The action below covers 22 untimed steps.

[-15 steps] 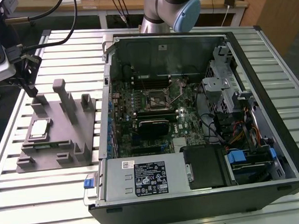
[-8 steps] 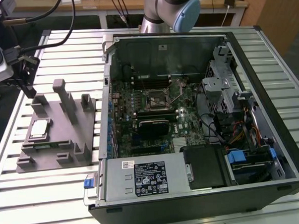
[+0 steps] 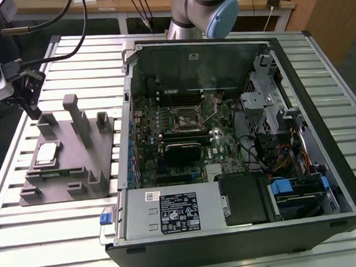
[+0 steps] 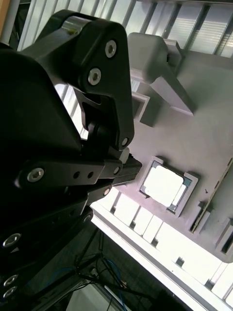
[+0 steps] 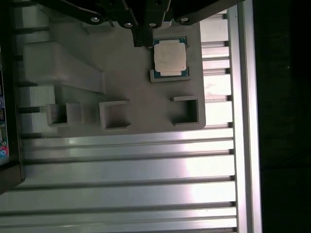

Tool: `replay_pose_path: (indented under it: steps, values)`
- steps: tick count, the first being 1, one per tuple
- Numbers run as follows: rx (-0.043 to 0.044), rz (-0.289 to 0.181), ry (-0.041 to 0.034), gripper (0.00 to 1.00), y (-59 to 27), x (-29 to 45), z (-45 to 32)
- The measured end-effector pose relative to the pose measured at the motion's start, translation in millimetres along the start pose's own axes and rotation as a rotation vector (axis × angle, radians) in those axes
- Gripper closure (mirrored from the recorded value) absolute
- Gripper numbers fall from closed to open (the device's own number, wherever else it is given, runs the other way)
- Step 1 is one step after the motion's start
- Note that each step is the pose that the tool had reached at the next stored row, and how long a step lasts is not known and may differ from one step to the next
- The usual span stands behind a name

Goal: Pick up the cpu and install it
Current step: 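Pick up the cpu and move it towards the insertion slot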

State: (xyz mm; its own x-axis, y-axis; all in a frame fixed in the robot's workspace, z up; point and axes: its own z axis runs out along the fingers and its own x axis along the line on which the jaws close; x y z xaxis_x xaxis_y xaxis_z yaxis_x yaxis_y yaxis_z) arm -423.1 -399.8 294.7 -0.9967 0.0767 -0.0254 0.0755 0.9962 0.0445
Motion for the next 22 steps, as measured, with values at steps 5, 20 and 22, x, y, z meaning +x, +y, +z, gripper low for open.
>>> replay_pose_path:
  steps: [5, 20, 22]
  values:
    - [0.0002, 0.000, 0.0002, 0.89, -1.6, 2.2, 5.4]
    - [0.0000, 0.000, 0.0000, 0.89, -3.5, 11.3, 24.8]
    - [0.0001, 0.000, 0.0001, 0.89, -3.8, 12.4, 28.0]
